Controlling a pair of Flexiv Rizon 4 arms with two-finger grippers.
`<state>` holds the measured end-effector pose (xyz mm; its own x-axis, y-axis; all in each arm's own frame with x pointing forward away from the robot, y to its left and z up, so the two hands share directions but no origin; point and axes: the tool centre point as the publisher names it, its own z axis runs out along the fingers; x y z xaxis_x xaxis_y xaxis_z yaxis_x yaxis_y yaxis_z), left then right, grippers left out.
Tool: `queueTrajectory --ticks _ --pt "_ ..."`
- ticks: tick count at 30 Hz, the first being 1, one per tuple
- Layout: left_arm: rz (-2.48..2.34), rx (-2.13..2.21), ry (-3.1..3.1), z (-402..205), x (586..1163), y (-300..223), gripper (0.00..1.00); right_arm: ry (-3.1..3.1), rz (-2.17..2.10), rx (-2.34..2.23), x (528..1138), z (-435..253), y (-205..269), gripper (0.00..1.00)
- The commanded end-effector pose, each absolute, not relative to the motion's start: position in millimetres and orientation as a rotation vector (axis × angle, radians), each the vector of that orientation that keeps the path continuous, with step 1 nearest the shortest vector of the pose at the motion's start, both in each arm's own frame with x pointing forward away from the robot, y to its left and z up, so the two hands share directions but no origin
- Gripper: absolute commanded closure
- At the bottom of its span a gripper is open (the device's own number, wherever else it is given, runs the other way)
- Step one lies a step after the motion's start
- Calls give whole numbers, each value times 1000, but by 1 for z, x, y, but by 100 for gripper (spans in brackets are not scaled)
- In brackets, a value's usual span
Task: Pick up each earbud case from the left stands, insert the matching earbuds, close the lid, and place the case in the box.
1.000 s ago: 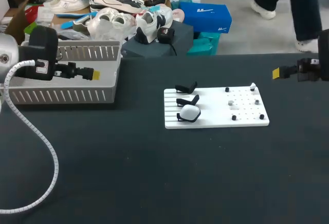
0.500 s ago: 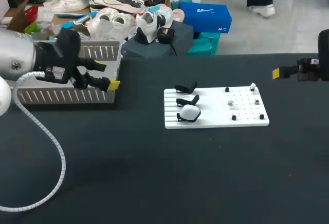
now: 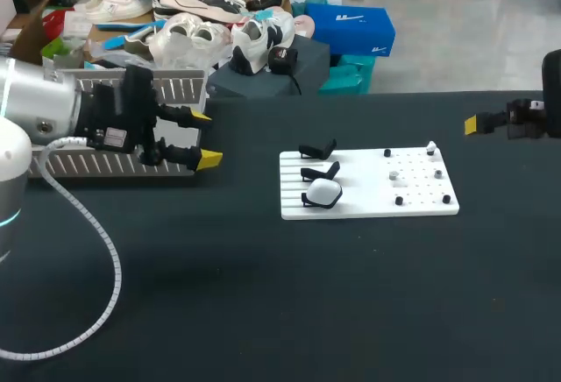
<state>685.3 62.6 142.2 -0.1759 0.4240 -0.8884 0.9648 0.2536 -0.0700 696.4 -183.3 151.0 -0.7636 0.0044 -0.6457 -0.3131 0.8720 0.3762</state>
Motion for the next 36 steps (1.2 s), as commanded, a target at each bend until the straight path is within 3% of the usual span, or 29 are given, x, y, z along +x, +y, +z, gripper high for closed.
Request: queueTrajectory --ticks 1,36 --pt "-889 1285 1673 137 689 58 0 2370 628 -226 698 150 -184 0" --pt "-973 1616 1497 73 689 -29 0 2370 628 -226 698 150 -184 0"
